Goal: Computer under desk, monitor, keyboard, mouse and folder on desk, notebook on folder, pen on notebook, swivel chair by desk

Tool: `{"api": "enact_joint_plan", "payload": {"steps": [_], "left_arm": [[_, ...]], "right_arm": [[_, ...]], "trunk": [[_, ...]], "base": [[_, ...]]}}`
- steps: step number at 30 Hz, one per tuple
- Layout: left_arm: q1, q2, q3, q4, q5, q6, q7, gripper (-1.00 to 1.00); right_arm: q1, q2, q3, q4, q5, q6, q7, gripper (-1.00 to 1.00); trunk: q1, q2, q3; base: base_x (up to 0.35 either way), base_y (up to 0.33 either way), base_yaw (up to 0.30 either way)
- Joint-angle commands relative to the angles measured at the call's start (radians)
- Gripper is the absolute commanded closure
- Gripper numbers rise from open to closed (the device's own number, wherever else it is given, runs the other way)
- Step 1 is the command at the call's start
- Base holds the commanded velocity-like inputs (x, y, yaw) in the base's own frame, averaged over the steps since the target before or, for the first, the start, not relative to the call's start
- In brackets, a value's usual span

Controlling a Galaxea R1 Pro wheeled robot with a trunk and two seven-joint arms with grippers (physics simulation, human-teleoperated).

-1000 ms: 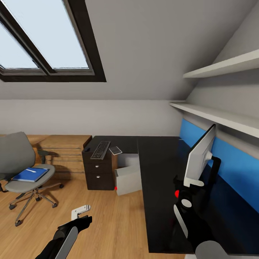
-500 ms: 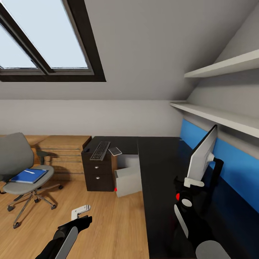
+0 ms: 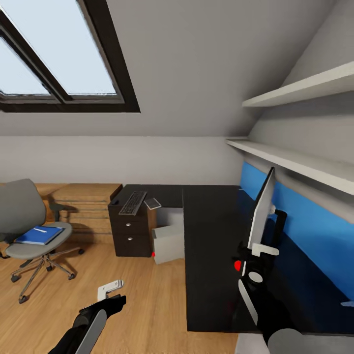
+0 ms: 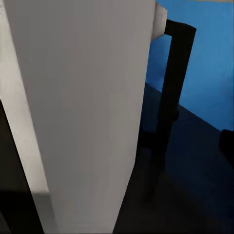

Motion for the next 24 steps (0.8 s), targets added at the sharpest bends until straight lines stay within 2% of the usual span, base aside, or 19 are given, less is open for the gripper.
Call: {"api": "enact_joint_plan", "payload": {"steps": [1, 10, 20, 24], "left_arm": [[-0.001, 0.001, -0.004, -0.002, 0.011, 0.002, 0.010, -1.00], [-0.001, 0.001, -0.004, -0.002, 0.009, 0.002, 0.011, -1.00], [-0.001, 0.001, -0.004, -0.002, 0.009, 0.002, 0.010, -1.00], [-0.001, 0.001, -0.004, -0.002, 0.009, 0.002, 0.010, -1.00]], "right_arm": [[-0.001, 0.001, -0.002, 0.001, 0.002, -0.004, -0.001, -1.00], [-0.001, 0.000, -0.002, 0.001, 0.001, -0.004, 0.000, -1.00], [-0.001, -0.001, -0.004, 0.001, 0.001, -0.004, 0.001, -1.00], [-0.001, -0.001, -0.004, 0.001, 0.001, -0.004, 0.001, -1.00]], "trunk": [[0.000, -0.001, -0.002], [0.000, -0.001, -0.002], [0.000, -0.001, -0.002], [0.000, -0.001, -0.002]], "base": [[-0.236, -0.222, 0.000], [-0.206, -0.249, 0.000], [-0.022, -0.325, 0.000], [0.000, -0.151, 0.000]]}}
